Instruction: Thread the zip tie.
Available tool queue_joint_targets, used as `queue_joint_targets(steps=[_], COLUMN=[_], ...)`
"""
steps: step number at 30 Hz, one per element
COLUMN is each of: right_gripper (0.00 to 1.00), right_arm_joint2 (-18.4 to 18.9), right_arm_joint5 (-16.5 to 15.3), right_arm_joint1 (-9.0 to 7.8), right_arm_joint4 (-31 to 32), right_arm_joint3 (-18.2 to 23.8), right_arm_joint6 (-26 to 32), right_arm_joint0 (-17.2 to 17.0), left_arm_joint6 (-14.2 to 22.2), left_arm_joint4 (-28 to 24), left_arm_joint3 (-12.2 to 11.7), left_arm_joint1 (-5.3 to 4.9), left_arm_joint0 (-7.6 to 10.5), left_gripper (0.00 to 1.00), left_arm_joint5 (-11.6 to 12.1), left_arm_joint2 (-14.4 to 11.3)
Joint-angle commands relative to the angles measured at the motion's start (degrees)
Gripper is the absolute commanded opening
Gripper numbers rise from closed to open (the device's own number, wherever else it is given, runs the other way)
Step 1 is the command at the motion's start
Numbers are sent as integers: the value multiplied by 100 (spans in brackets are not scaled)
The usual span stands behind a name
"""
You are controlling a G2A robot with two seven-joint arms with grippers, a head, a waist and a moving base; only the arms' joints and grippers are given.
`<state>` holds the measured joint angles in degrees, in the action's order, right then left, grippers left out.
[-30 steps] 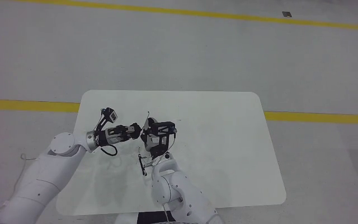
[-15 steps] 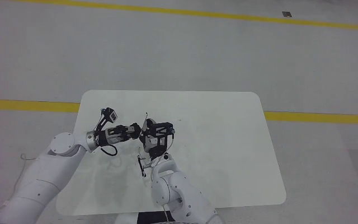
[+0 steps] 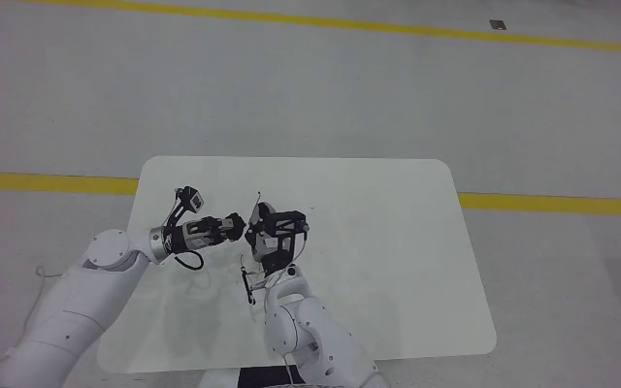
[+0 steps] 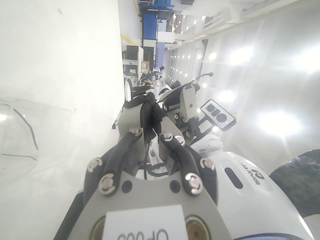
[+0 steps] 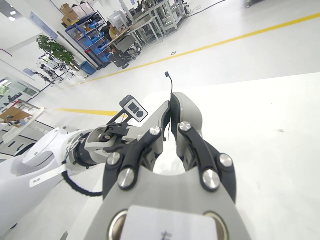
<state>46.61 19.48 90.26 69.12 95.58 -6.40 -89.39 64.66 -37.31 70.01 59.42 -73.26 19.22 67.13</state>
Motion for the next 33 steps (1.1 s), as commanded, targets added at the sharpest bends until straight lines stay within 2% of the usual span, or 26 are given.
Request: queue_joint_targets(steps=[1,33], right_gripper=[0,0], right_arm_joint2=[-4,-65], right_arm_joint5=[0,0], right_arm_joint1=[-5,15], right_arm_joint4=[-6,-42], right_arm_joint3=[2,-84], right_arm_joint6=[-23,3], right_arm_joint0=[-2,67], left_arm_joint6=[0,0], left_arm_joint4=[0,0], left_arm_joint3=[0,0], left_arm_joint1=[0,0], left_arm_joint0=[0,0], left_gripper=[0,0], left_arm_joint5=[0,0], left_arm_joint2=[0,0])
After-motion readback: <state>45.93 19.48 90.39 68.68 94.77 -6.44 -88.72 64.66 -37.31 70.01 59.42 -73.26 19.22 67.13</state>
